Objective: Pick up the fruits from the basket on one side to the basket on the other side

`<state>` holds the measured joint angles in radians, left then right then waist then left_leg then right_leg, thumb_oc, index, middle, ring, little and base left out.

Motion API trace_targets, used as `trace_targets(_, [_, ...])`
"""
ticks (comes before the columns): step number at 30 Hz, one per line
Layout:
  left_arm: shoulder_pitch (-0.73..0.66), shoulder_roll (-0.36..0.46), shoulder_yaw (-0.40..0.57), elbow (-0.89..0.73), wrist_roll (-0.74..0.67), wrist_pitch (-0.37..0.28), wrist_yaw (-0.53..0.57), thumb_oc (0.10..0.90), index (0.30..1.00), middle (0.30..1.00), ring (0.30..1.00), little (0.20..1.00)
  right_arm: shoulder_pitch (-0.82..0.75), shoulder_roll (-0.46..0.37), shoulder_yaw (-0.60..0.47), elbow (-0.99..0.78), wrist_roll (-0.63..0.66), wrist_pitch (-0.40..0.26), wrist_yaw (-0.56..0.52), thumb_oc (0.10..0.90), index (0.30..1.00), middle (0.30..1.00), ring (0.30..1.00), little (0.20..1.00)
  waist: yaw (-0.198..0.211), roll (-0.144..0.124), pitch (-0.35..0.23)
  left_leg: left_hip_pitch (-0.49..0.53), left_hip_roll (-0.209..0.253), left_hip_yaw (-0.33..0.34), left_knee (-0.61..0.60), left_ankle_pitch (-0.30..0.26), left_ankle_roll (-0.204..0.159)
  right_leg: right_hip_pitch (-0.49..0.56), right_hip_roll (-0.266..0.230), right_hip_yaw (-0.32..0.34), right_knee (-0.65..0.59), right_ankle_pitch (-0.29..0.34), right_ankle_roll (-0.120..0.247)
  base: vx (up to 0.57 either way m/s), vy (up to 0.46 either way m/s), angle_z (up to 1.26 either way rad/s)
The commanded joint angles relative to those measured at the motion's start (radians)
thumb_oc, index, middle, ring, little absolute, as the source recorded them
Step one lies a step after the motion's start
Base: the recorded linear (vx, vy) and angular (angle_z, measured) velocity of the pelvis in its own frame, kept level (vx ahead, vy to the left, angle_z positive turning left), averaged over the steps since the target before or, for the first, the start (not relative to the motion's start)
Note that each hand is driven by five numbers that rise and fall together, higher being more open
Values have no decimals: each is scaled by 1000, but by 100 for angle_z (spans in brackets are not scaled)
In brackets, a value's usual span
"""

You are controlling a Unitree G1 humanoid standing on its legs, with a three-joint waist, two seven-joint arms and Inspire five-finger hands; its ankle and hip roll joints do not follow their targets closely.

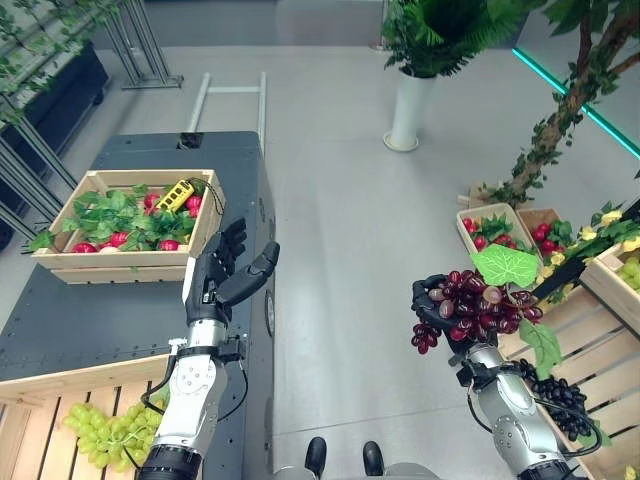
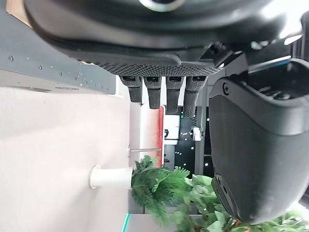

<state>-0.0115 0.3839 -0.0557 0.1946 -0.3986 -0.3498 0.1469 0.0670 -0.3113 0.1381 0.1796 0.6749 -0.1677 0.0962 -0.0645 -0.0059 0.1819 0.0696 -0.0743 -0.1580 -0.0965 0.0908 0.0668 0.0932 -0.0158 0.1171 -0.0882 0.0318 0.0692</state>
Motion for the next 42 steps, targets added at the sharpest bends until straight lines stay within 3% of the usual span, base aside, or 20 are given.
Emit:
trace_targets(1, [-86, 32, -4, -3, -13, -26, -46, 800, 900, 900, 900, 900, -87, 4, -17, -61, -3, -73, 12, 400, 300, 300, 300, 300, 0, 11, -77, 61, -3, 68, 22, -143, -9, 9, 38, -45, 55, -54, -34, 20, 131, 6])
trace_targets(12, [-28, 11, -45, -7, -62, -3, -115, 800, 900, 900, 900, 900, -2, 37, -22, -49, -14, -39, 11, 400, 300, 300, 300, 300, -37, 14, -45, 64, -3, 150, 9, -164, 16, -51, 12, -43, 78, -8, 11, -9, 126, -15])
trace_targets(14, [-15, 16, -40, -8, -71, -8, -113, 800, 900, 900, 900, 900, 0, 43, -17, -42, -1, -32, 13, 400, 300, 300, 300, 300, -31, 11, -36, 66, 2, 170, 9, -165, 17, -70, 2, -79, 112, -3, 21, -71, 32, -58])
trace_targets(15, [14, 25, -20, -18, -80, -25, -102, 800, 900, 900, 900, 900, -11, 50, -7, -25, 19, -17, 42, 400, 300, 300, 300, 300, -9, 10, -18, 72, 15, 228, 9, -165, 16, -91, -26, -185, 192, -10, 34, -132, -2, -78])
trace_targets(16, [29, 29, -9, -20, -88, -44, -106, 800, 900, 900, 900, 900, -20, 55, 3, -10, 30, -22, 55, 400, 300, 300, 300, 300, 9, 13, -10, 70, 25, 261, 9, -162, 15, -97, -50, -241, 231, -15, 33, -140, -12, -103])
trace_targets(19, [31, 37, 0, -20, -93, -47, -106, 800, 900, 900, 900, 900, -36, 76, 39, 29, 50, -50, 57, 400, 300, 300, 300, 300, 44, 19, -6, 56, 43, 298, 9, -156, 19, -83, -96, -302, 256, -21, 18, -106, -63, -123])
trace_targets(21, [16, 38, -5, -6, -103, -48, -79, 800, 900, 900, 900, 900, -47, 93, 63, 63, 50, -63, 66, 400, 300, 300, 300, 300, 64, 20, -10, 54, 55, 324, 11, -154, 11, -43, -133, -351, 206, -32, 14, -46, -124, -82])
trace_targets(24, [-1, 30, -15, 24, -120, -44, -45, 800, 900, 900, 900, 900, -68, 111, 88, 123, 40, -71, 77, 400, 300, 300, 300, 300, 92, 12, -22, 50, 59, 370, 21, -170, -12, 40, -167, -422, 57, -20, 46, -21, -197, -85])
trace_targets(26, [-3, -12, -29, 54, -251, 32, -10, 800, 900, 900, 900, 900, -99, 121, 109, 136, 72, -14, 3, 400, 300, 300, 300, 300, 89, 9, -32, 73, 83, 392, 11, -160, -32, 43, -149, -391, 1, -2, 55, 30, -277, -62])
trace_targets(32, [35, -80, -72, 58, -273, 34, -105, 800, 900, 900, 900, 900, -77, 123, 83, 159, 68, -29, -60, 400, 300, 300, 300, 300, 68, -3, -41, 91, 110, 414, 9, -149, -45, 55, -114, -381, 3, -17, 26, 77, -204, -21])
trace_targets(36, [34, -68, -88, 51, -271, 26, -135, 800, 900, 900, 900, 900, -61, 112, 68, 187, 63, -42, -45, 400, 300, 300, 300, 300, 53, 2, -34, 95, 124, 407, 9, -144, -46, 41, -94, -370, 58, -57, 5, 73, -190, -2])
trace_targets(38, [23, -60, -84, 56, -296, 11, -129, 800, 900, 900, 900, 900, -51, 98, 55, 195, 71, -16, -39, 400, 300, 300, 300, 300, 39, -2, -22, 66, 144, 394, 86, -158, -59, 24, -76, -351, 100, -91, -24, 79, -235, -3])
trace_targets(40, [34, -60, -72, 42, -322, -10, -123, 800, 900, 900, 900, 900, -51, 88, 48, 198, 62, 0, -25, 400, 300, 300, 300, 300, 31, -15, -5, 38, 166, 416, 233, -215, -69, 18, -79, -343, 126, -106, -44, 108, -202, -2])
trace_targets(41, [46, -60, -65, 27, -345, -20, -132, 800, 900, 900, 900, 900, -47, 82, 47, 200, 53, -4, -21, 400, 300, 300, 300, 300, 35, -23, 8, -10, 189, 418, 372, -215, -80, 17, -74, -337, 135, -110, -64, 108, -159, -6])
trace_targets(42, [50, -60, -62, 23, -353, -23, -137, 800, 900, 900, 900, 900, -45, 81, 47, 200, 47, -6, -22, 400, 300, 300, 300, 300, 35, -23, 11, -25, 196, 415, 399, -211, -83, 16, -71, -336, 136, -110, -70, 64, -205, -16])
